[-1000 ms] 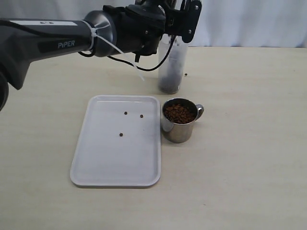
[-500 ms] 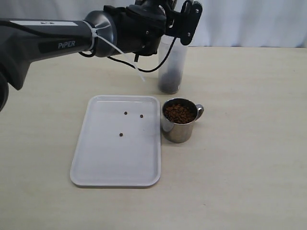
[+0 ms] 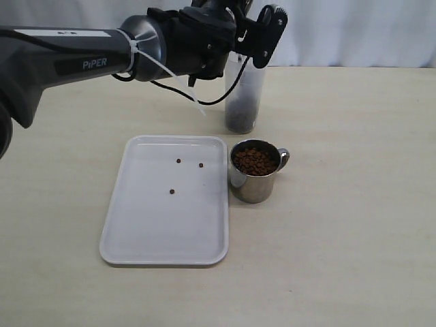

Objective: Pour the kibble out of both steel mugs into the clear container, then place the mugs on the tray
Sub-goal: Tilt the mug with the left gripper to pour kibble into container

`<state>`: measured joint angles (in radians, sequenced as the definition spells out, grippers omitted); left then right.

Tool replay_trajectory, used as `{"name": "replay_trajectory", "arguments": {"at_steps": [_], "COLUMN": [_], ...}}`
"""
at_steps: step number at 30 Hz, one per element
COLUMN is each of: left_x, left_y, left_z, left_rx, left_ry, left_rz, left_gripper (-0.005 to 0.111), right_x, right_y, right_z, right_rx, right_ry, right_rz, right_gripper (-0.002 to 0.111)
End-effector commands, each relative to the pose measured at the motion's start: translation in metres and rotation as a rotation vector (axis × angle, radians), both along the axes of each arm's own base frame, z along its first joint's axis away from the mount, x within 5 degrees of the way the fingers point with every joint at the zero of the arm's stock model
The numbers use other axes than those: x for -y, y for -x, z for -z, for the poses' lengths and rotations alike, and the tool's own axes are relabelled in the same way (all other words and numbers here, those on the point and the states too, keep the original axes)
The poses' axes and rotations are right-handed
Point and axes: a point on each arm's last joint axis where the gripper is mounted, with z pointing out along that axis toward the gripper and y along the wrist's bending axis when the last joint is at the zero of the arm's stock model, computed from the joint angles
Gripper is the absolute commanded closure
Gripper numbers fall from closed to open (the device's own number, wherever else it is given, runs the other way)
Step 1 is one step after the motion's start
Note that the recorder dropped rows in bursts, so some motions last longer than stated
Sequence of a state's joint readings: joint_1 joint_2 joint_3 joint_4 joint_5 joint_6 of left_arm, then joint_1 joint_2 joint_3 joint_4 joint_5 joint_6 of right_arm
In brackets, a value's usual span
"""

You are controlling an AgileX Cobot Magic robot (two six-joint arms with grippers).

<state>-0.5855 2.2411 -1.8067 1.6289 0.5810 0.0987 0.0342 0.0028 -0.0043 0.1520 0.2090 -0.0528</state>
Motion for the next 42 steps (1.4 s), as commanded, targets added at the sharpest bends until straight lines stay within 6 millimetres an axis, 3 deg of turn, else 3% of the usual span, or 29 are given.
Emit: {"name": "replay_trajectory", "arguments": {"at_steps": [1,35,42], "left_x": [0.003,0.01,0.024], "left_y": [0.003,0.005,0.012], "left_z": [-0.013,-0.017,-0.016], "left_rx": [0.042,0.085,0.088], "left_ry": [-0.033,-0.291,-0.435], "left_rz": [0.012,0.097,0.174], "left_gripper": [0.107,0.107,0.107], "right_x": [0.0,0.0,0.0], "right_y": [0.0,0.0,0.0], "right_z": [0.001,0.001,0.001], "right_rx": [-0.004,-0.004,-0.004], "right_ry": [-0.002,-0.002,-0.002], "right_rz": [-0.004,-0.004,-0.004], "right_gripper": [0.103,0.103,0.103]}}
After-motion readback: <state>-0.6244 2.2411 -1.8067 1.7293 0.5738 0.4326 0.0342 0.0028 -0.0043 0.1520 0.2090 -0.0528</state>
